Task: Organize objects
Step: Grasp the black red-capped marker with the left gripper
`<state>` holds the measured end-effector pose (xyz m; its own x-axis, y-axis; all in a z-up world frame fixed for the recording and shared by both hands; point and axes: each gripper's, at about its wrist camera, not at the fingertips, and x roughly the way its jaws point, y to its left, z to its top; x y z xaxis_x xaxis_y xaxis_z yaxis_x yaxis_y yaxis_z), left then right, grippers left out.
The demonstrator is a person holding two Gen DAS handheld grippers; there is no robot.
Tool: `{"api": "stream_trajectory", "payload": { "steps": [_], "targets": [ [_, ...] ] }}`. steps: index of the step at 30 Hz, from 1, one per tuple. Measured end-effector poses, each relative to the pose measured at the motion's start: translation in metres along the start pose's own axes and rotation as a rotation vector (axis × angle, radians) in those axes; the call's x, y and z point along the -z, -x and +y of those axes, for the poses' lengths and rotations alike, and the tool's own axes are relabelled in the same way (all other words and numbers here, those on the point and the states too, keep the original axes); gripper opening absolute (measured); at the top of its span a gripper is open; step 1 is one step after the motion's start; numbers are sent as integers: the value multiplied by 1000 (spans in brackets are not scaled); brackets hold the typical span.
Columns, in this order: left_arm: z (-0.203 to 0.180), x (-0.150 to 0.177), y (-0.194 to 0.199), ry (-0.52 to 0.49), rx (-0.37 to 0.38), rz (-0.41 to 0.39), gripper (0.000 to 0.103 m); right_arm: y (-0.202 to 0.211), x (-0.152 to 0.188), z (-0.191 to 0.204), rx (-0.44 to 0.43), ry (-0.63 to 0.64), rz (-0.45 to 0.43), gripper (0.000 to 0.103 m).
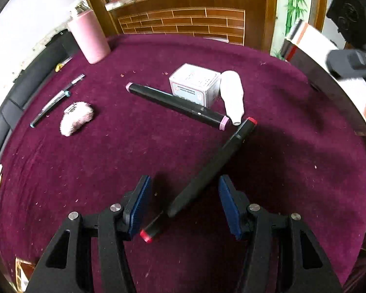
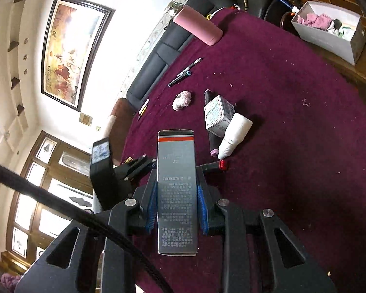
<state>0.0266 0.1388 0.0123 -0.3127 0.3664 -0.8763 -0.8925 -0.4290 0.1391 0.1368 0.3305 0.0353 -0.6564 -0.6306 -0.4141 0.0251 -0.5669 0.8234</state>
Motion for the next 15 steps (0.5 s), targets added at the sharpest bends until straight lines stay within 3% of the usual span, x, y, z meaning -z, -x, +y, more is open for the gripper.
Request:
{"api": "stream_trajectory", "payload": {
  "steps": [4, 8, 15],
  "targets": [
    [-10, 3, 1, 37, 61, 23, 12, -4, 3, -6, -14, -4, 11, 26],
    [-14, 14, 11, 122, 105, 18, 11, -10, 11, -7, -26, -13, 27, 26],
    [8, 60, 60, 393, 162, -128, 11, -35, 24, 23, -59, 33, 98, 26]
  ]
}}
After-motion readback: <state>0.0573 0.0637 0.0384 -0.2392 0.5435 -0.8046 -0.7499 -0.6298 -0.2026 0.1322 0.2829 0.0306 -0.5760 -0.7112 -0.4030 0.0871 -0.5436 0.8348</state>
